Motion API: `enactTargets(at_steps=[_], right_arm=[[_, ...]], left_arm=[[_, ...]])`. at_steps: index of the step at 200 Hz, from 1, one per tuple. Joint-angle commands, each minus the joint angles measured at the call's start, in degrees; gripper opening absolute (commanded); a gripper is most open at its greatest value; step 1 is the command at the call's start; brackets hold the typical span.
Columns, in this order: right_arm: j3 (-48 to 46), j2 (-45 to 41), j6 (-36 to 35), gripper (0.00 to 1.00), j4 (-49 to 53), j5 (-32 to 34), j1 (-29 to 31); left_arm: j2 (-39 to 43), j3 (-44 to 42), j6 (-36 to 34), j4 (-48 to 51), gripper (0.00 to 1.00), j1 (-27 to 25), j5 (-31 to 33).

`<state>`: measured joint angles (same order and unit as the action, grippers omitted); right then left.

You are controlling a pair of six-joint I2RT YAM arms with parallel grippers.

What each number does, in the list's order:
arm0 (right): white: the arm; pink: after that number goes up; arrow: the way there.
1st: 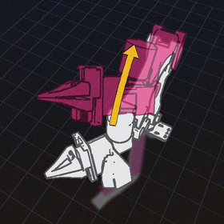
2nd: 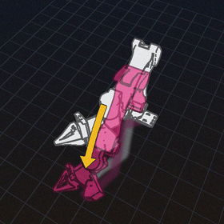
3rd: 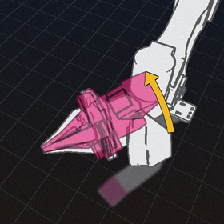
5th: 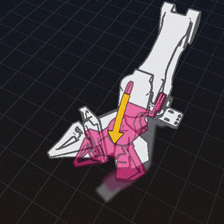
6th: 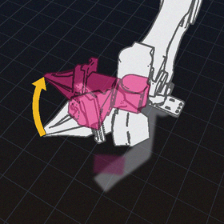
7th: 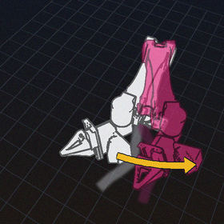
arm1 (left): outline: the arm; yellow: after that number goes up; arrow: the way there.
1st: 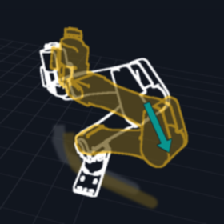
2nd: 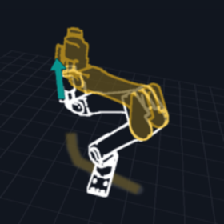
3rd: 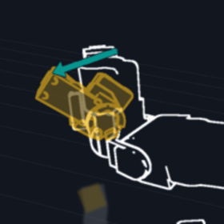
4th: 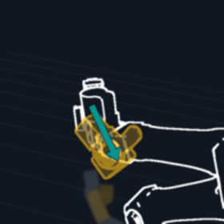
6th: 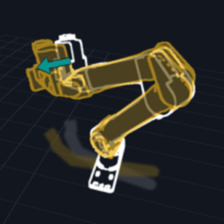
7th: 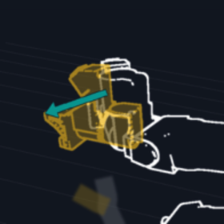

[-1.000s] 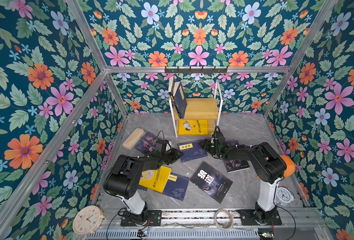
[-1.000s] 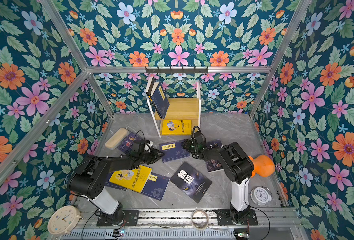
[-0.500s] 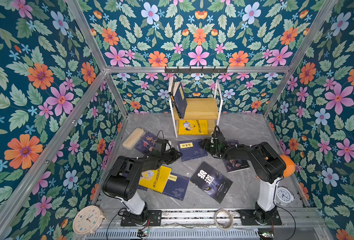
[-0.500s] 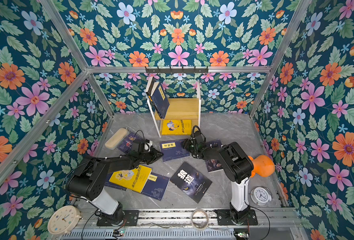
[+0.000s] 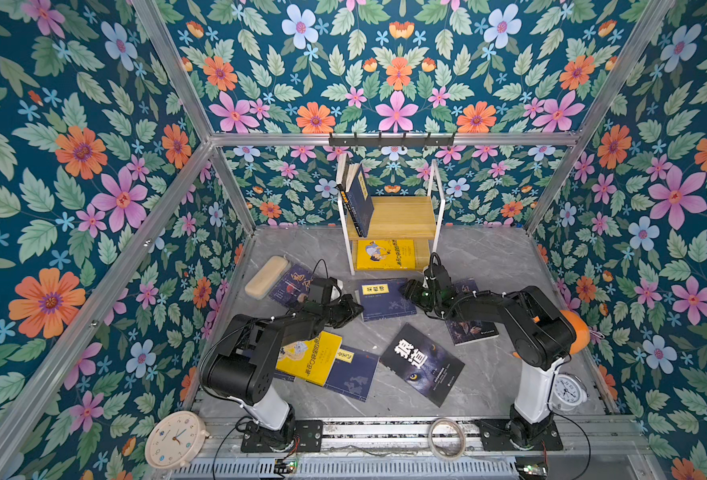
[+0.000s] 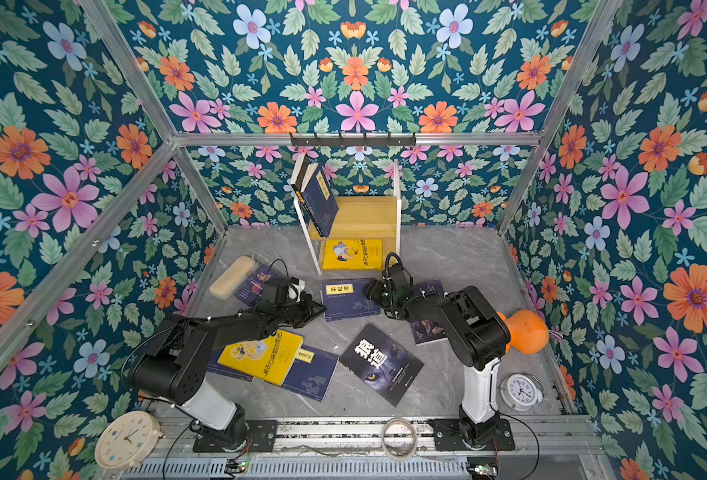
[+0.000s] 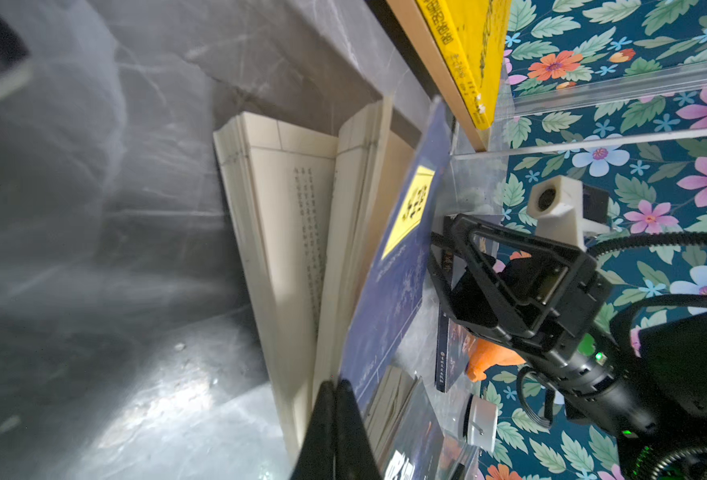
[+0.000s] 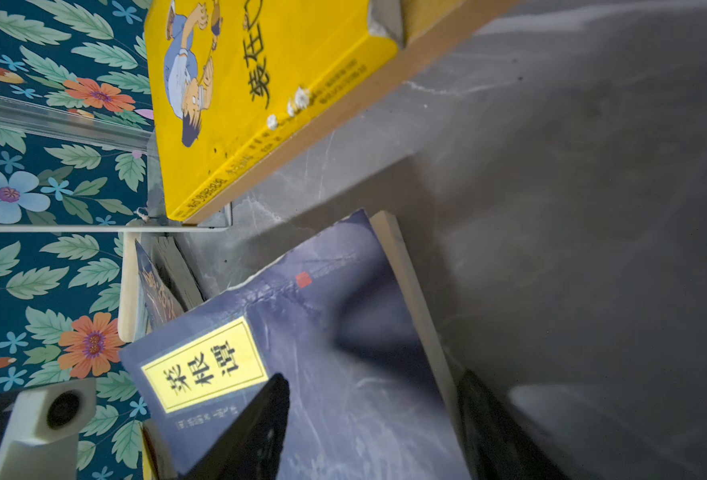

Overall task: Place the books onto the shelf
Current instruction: 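Close the right gripper on the book's edge while the left gripper pins it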

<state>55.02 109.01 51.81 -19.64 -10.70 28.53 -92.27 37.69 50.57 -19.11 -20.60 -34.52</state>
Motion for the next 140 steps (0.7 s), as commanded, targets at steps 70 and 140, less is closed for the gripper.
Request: enactTargets(at_steps=[70,140], right_arm=[[-6.6,-12.3,-8.4,0.71,2.1,5.6,-0.5],[-4.8,-17.1,-49.8,0.71,0.0,16.3,13.3]], left_arm=[[2.8,0.1,-1.8,-0.5,0.0,0.1,-0.9],[2.9,1.6,-2.9,1.6,0.0,0.1,-1.3]])
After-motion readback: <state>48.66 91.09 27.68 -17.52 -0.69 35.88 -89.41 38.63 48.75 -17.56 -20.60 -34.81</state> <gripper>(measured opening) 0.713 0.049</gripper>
